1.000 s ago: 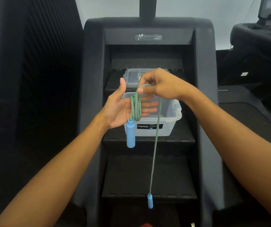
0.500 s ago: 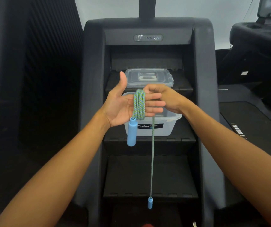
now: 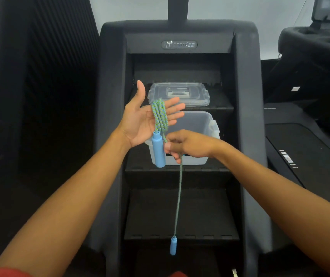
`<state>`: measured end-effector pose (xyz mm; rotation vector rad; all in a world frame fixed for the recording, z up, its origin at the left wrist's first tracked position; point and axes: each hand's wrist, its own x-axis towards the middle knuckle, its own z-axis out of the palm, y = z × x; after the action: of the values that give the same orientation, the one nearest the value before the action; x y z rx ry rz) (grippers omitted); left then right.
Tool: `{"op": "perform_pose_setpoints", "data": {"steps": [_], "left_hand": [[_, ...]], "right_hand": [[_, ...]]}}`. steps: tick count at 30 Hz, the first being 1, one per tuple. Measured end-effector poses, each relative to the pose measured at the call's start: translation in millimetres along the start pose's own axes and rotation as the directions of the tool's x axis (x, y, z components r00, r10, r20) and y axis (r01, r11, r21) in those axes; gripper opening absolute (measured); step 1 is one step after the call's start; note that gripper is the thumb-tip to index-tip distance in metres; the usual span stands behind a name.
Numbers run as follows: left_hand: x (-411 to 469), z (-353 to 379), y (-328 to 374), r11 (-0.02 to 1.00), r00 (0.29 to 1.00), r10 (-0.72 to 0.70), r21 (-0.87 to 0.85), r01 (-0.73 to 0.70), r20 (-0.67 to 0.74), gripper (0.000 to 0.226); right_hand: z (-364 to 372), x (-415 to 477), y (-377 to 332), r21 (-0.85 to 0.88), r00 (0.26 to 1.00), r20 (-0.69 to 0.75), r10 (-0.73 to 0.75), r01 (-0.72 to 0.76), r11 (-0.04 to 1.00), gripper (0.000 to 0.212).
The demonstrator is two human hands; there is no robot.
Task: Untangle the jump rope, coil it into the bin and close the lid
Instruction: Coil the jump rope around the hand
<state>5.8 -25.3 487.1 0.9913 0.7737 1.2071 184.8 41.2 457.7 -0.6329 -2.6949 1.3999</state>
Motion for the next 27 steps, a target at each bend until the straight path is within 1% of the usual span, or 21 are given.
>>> {"op": "perform_pose_setpoints", "data": {"steps": [2,4,7,9,11,15,17,20,23,27], "left_hand": [[1,-4,-2,0.999,0.999,0.006,0.033,-0.004,-0.047,0.108],[0,-7,-4,0.999,0.997,-0.014,0.049,0.017,-0.071,0.105],[-5,-7,-9,0.995,0.997,-0.068,0.071,0.071,-0.039,0.105],[-6,-5,-13,0.991,0.997,-0.082,0.107,0.083,-0.013,0.105],[-7,-3,-17,0.987,0.996,-0.091,0.133,0.092,-0.017,0.106],[-8,0,-19,0.994,0.994,-0.105,0.039,0.103,0.037,0.11],[-8,2,-17,0.994,0.992,-0.11,0.03,0.109,0.064,0.112],[-8,6,-13,0.99,0.986,-0.127,0.074,0.12,0.105,0.116],[-8,10,-10,0.99,0.981,-0.124,0.079,0.113,0.15,0.121],[-6,9,-7,0.99,0.977,-0.138,0.049,0.132,0.16,0.121]], "right_hand": [[-3,-3,-8,-0.032,1.0,0.02,-0.002,0.003,0.999,0.022],[-10,-5,-20,-0.041,1.0,0.005,-0.008,0.008,0.999,0.021],[-26,-9,-41,-0.054,0.998,-0.04,-0.05,0.048,0.997,0.018],[-40,-10,-51,-0.056,0.992,-0.101,-0.071,0.065,0.996,0.018],[-53,-7,-57,-0.05,0.982,-0.168,-0.085,0.078,0.996,0.02],[-74,4,-58,-0.085,0.946,-0.298,-0.127,0.107,0.991,0.016],[-79,10,-54,-0.095,0.933,-0.334,-0.134,0.108,0.99,0.014],[-81,18,-42,-0.035,0.929,-0.347,-0.127,0.122,0.992,0.016],[-77,24,-27,0.093,0.937,-0.323,-0.132,0.171,0.981,0.019],[-60,25,-7,0.275,0.959,-0.263,-0.109,0.183,0.944,0.023]]}}
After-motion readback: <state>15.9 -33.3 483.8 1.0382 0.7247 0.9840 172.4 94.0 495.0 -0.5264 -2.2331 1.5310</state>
